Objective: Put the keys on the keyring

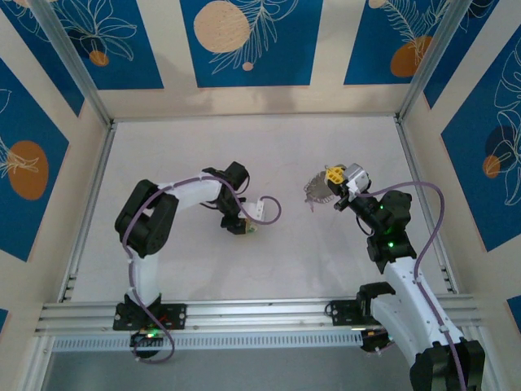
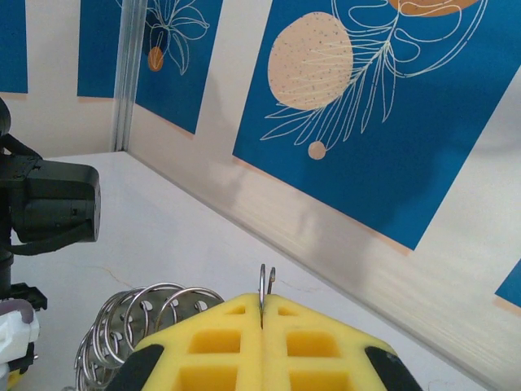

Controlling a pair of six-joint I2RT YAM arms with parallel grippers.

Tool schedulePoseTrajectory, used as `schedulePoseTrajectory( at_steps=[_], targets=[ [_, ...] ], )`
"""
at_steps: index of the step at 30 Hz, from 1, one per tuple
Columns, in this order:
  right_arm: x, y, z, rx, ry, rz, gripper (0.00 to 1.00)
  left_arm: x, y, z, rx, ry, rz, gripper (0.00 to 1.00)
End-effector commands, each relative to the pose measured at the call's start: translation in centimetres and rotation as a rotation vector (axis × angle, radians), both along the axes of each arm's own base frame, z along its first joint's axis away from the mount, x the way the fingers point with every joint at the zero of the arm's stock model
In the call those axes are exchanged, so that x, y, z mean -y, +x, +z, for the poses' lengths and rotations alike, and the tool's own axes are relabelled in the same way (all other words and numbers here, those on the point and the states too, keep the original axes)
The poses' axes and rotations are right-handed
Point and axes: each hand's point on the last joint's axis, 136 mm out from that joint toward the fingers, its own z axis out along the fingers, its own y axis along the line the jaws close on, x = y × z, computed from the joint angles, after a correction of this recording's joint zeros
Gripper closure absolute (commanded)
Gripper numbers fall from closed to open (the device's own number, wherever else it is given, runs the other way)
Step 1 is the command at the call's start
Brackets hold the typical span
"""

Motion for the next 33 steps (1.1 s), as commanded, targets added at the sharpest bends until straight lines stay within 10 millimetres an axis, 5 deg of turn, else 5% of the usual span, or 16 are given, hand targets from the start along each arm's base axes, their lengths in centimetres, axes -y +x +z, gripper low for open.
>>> schedulePoseTrajectory(
  at_steps=[1,15,24,33],
  targets=[
    [0.2,-0.5,2.6,0.091,0.015,-0.005,1.00,-0.6,-2.2,-0.3,-0.066,0.044,0.003,0.67],
    [0.4,-0.4,2.4,0.092,0.016,-0.012,1.00,-0.1,-2.3,-1.6,-0.002,0.107,0.007,0.77],
    [0.5,-0.3,2.2,0.089,0.017,-0.017,1.00,1.3,-2.6,0.9,0.006,0.011,0.022,0.84],
    [0.6,-0.2,2.2,0.087,0.017,-0.021,1.00,2.0,-3.3,1.9,-0.010,-0.050,0.084,0.70]
  ],
)
